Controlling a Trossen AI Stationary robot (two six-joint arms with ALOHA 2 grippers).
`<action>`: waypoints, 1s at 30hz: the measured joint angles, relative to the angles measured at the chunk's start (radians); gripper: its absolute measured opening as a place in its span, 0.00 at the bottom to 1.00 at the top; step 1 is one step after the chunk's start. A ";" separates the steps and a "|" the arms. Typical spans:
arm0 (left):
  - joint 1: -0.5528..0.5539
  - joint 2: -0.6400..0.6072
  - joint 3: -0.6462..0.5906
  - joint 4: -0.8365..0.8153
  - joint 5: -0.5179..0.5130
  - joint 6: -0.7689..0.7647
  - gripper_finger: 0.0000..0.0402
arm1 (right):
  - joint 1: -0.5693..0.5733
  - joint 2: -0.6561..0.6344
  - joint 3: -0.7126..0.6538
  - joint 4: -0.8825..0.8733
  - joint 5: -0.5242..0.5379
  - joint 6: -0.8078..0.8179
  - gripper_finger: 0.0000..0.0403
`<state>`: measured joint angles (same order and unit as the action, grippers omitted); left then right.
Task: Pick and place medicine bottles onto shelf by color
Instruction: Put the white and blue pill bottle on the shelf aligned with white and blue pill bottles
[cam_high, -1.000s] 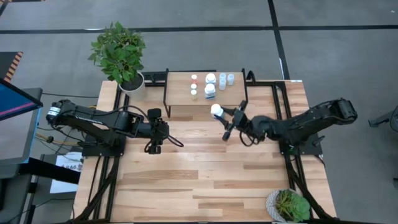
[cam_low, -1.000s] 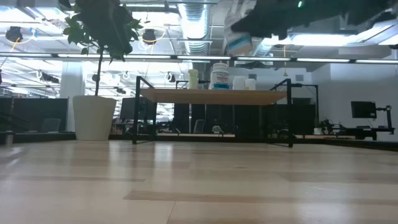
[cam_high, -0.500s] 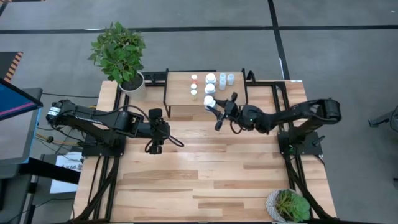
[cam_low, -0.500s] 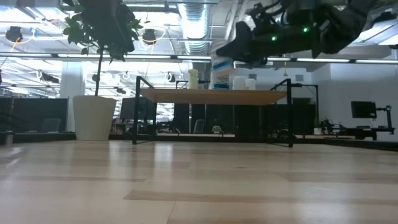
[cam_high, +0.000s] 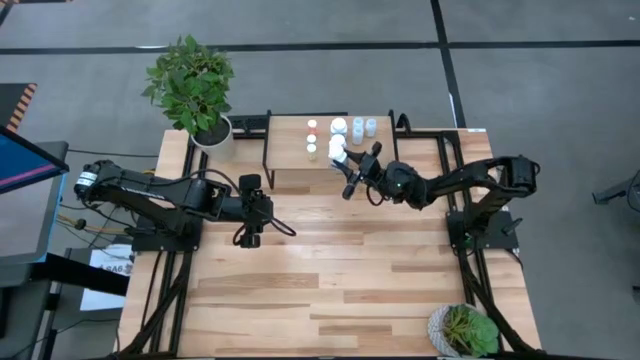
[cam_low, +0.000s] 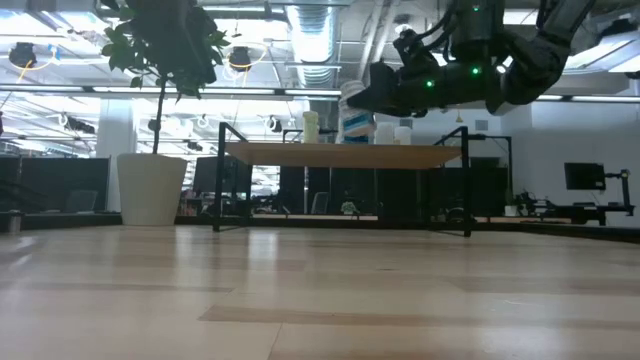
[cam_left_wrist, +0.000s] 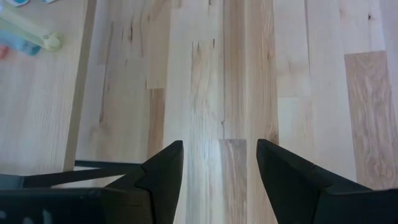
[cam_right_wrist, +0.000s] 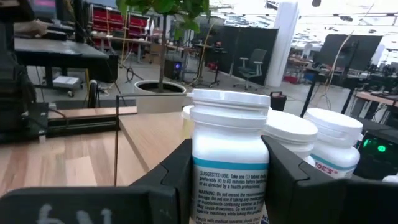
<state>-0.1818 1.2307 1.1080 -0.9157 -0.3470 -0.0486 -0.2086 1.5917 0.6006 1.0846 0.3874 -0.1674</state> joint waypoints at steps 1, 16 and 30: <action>0.000 0.000 0.000 0.000 0.000 0.000 0.48 | -0.005 0.000 0.000 -0.004 0.000 -0.002 0.36; 0.000 0.000 0.000 0.016 0.000 0.000 0.48 | -0.067 0.000 0.000 -0.007 -0.041 -0.017 0.37; 0.000 0.000 0.000 0.017 0.000 0.000 0.48 | -0.092 0.000 0.000 -0.038 -0.076 -0.016 0.48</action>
<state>-0.1818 1.2304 1.1080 -0.8986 -0.3470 -0.0486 -0.3003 1.5917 0.6006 1.0466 0.3111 -0.1836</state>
